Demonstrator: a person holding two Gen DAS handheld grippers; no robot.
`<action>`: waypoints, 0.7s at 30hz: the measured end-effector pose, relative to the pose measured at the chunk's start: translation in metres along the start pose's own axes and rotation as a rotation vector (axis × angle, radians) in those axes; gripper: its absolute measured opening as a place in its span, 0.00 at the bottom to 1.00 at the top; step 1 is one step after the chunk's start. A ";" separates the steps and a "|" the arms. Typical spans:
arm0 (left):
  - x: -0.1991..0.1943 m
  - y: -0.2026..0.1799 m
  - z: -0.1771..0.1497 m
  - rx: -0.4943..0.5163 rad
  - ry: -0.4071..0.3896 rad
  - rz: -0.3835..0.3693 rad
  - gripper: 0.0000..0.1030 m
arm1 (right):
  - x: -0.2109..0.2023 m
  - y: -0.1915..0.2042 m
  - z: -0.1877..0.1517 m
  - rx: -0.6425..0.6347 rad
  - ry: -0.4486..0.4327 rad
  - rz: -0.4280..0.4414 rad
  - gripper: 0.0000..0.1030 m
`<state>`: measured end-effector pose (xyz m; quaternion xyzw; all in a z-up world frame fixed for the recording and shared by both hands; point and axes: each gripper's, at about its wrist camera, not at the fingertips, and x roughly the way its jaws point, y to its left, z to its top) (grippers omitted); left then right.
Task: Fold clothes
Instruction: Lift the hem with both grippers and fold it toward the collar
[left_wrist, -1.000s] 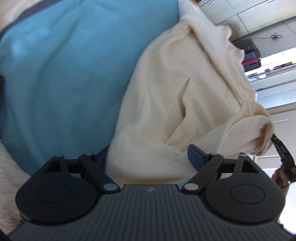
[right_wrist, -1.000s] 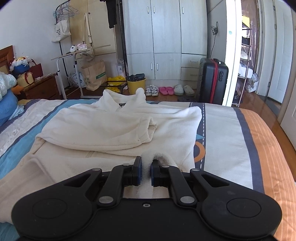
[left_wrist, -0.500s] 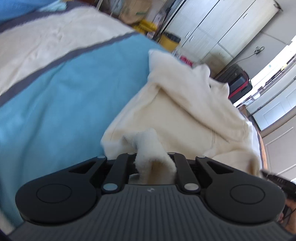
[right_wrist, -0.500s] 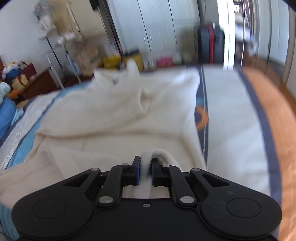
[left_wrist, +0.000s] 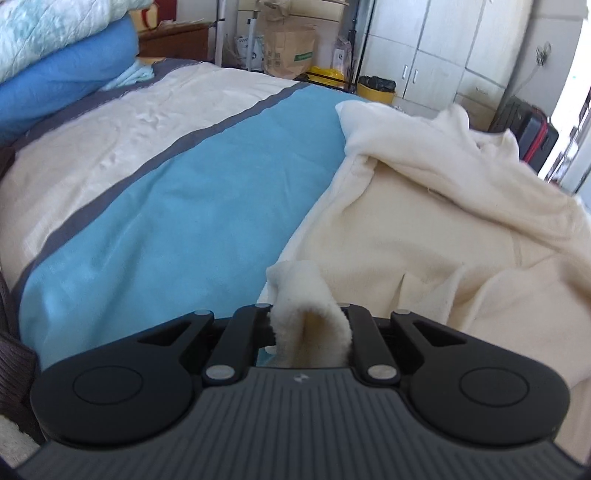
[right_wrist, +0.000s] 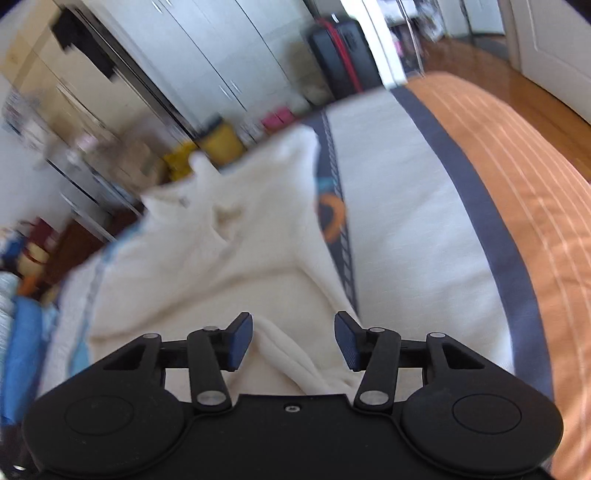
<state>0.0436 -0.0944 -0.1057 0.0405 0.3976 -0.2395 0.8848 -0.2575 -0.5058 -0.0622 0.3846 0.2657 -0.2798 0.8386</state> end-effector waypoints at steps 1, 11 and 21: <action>0.000 -0.001 -0.002 0.015 -0.004 0.007 0.09 | -0.009 0.008 0.001 -0.041 -0.033 0.056 0.54; 0.003 0.008 0.000 -0.036 0.015 -0.025 0.11 | -0.017 0.121 -0.070 -0.931 -0.035 0.081 0.66; 0.014 0.003 0.000 -0.034 0.033 -0.035 0.10 | 0.028 0.114 -0.083 -1.092 0.011 -0.079 0.64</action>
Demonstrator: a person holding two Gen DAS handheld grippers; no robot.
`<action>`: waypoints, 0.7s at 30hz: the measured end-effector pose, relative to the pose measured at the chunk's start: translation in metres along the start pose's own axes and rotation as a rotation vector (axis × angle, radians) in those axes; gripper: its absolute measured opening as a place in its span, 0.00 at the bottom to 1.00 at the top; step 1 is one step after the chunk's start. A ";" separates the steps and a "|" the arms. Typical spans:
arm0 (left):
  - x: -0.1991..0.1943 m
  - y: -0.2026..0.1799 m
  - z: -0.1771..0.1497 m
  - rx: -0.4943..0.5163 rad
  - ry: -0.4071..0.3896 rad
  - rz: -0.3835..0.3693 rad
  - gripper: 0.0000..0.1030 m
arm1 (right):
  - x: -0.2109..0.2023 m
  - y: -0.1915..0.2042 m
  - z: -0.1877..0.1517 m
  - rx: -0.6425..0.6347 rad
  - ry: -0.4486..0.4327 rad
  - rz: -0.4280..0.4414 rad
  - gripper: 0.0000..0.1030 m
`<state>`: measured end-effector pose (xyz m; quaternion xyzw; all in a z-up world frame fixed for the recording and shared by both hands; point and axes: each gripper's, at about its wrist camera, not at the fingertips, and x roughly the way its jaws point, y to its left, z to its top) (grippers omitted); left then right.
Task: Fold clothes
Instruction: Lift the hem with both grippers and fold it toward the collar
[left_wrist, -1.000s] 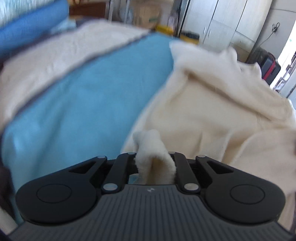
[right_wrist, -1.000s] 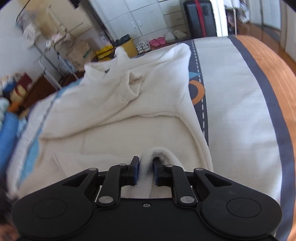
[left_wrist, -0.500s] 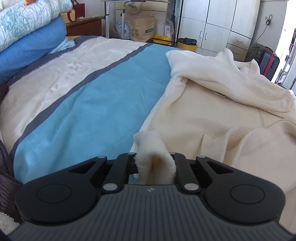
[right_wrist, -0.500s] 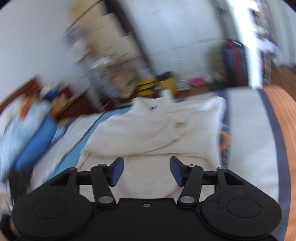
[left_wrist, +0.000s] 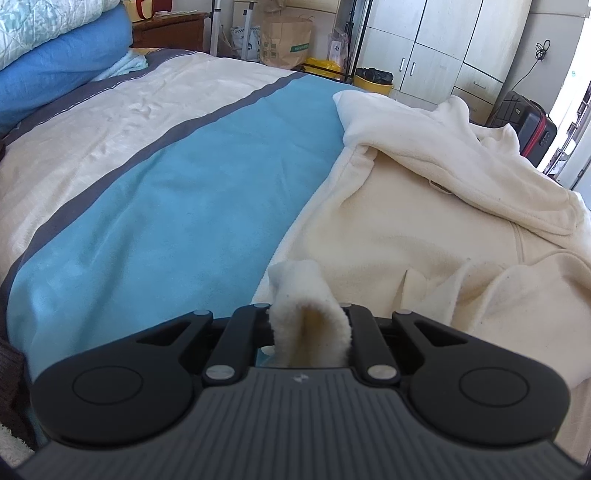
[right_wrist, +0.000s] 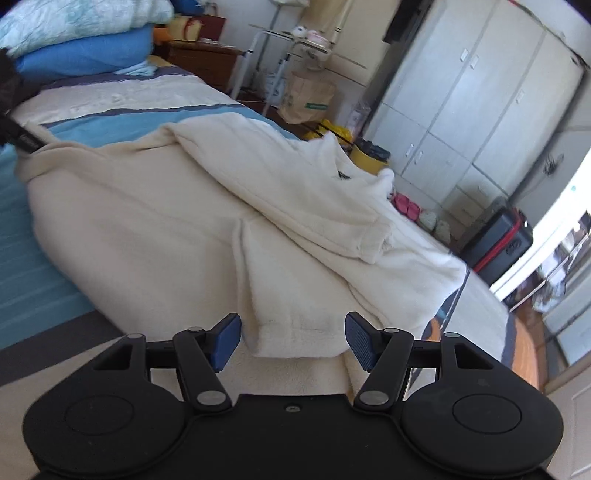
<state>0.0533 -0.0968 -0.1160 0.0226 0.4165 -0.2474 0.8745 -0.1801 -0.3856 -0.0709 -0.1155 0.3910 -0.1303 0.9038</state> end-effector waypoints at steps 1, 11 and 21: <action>0.001 0.000 0.001 -0.002 -0.001 -0.002 0.10 | 0.008 -0.003 0.000 0.023 0.004 0.016 0.55; -0.025 -0.006 -0.001 0.062 -0.093 -0.023 0.10 | -0.043 -0.026 0.010 0.222 -0.235 -0.077 0.24; -0.059 0.010 0.011 -0.073 -0.220 -0.184 0.09 | -0.079 -0.051 0.011 0.324 -0.329 -0.238 0.20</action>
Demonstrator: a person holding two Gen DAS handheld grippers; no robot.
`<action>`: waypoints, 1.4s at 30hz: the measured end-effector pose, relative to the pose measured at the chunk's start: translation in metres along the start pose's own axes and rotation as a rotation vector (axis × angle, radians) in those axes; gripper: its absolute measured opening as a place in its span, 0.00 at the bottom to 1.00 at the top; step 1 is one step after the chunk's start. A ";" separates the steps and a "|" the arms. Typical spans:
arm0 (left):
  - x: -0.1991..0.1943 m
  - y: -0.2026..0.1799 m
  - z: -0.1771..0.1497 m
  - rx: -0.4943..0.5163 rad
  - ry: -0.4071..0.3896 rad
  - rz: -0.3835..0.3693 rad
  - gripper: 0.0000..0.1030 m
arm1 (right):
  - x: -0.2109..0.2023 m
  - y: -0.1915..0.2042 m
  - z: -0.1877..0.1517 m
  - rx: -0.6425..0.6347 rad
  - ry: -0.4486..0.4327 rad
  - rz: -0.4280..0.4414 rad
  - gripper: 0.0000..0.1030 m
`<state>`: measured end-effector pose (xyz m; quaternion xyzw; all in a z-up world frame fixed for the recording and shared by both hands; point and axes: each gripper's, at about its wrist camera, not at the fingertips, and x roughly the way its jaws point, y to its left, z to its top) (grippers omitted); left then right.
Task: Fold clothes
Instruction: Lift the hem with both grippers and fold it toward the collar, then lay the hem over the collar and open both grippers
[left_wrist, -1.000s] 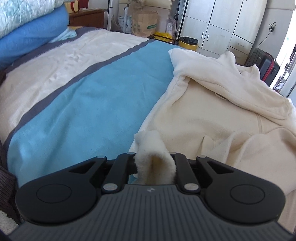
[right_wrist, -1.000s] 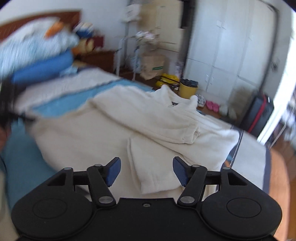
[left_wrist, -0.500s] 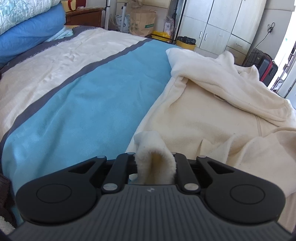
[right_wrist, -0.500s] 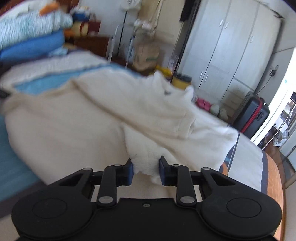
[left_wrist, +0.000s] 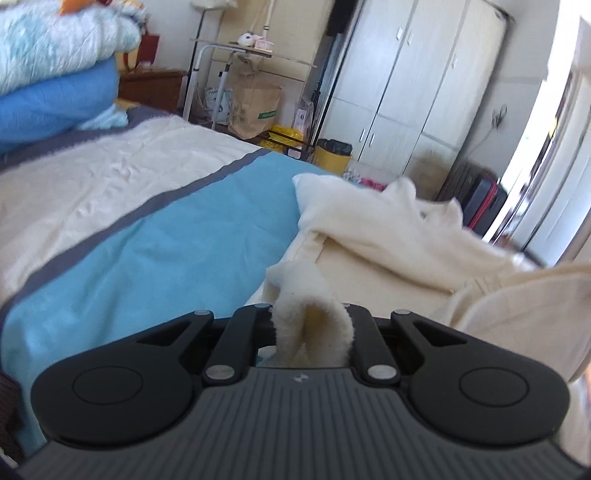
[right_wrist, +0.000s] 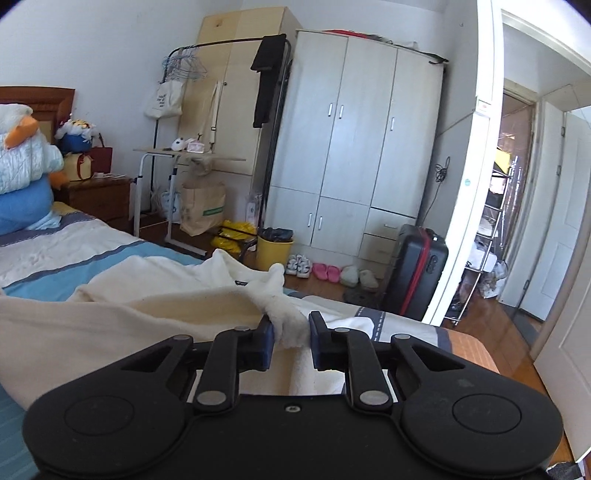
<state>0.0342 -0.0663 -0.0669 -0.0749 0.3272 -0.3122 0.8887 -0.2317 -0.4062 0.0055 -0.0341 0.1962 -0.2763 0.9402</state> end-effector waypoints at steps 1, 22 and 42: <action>0.002 0.003 0.000 -0.019 0.010 -0.010 0.09 | 0.000 0.000 0.000 0.000 0.003 -0.005 0.20; 0.162 -0.102 0.194 0.215 0.150 -0.110 0.09 | 0.117 -0.106 0.081 0.203 -0.021 0.043 0.00; 0.231 -0.033 0.102 0.007 0.379 -0.080 0.09 | 0.216 -0.074 -0.082 0.358 0.379 0.301 0.57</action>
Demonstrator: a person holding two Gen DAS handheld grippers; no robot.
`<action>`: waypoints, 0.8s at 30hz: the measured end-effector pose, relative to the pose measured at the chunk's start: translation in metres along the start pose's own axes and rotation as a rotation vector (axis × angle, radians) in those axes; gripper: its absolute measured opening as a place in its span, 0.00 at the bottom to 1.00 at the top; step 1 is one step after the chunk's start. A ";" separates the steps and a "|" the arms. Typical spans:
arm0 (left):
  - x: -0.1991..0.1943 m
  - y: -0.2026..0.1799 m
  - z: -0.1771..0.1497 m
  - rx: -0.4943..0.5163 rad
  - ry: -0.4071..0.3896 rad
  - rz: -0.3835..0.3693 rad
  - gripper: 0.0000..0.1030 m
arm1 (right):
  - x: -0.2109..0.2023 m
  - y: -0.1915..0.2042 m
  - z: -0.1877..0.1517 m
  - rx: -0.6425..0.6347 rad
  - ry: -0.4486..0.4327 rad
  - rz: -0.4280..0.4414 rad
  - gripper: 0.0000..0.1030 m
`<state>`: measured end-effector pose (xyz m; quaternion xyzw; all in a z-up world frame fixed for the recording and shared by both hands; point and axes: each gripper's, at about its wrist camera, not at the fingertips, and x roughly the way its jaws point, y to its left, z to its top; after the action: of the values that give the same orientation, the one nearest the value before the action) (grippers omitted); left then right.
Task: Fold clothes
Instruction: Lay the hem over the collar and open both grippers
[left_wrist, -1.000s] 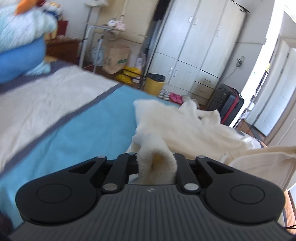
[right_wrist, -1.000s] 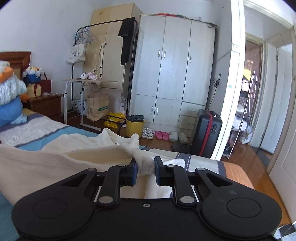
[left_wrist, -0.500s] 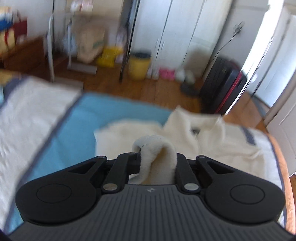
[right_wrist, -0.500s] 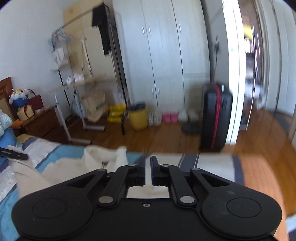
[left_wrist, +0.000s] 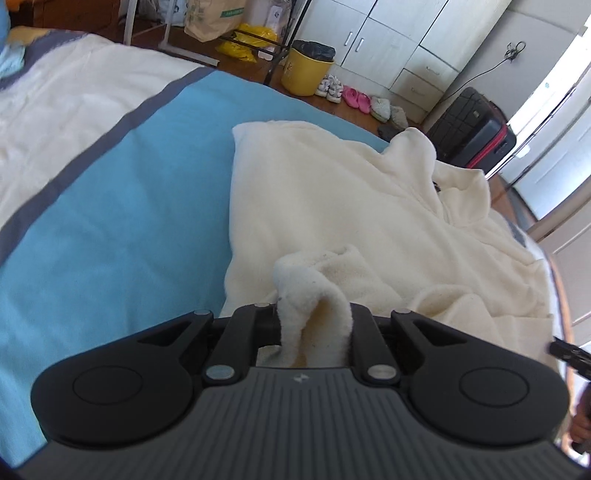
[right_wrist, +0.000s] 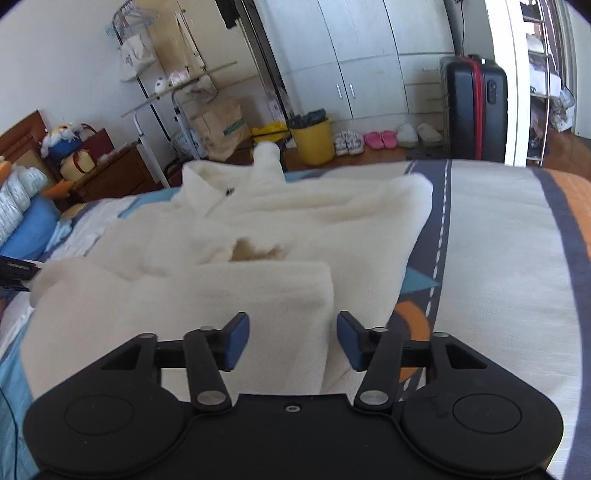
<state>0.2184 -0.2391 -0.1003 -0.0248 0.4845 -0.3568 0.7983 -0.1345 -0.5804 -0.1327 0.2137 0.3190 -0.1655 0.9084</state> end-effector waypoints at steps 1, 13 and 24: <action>-0.002 0.000 -0.003 0.012 -0.002 0.001 0.09 | 0.006 0.000 -0.002 -0.013 0.001 -0.007 0.58; -0.058 0.000 -0.051 0.175 -0.154 -0.065 0.08 | -0.095 0.060 0.000 -0.330 -0.315 -0.003 0.08; -0.098 -0.021 0.047 0.115 -0.451 -0.119 0.07 | -0.133 0.076 0.080 -0.445 -0.568 -0.221 0.06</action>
<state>0.2172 -0.2111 0.0071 -0.0871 0.2708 -0.4158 0.8638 -0.1592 -0.5328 0.0322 -0.0789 0.1037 -0.2419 0.9615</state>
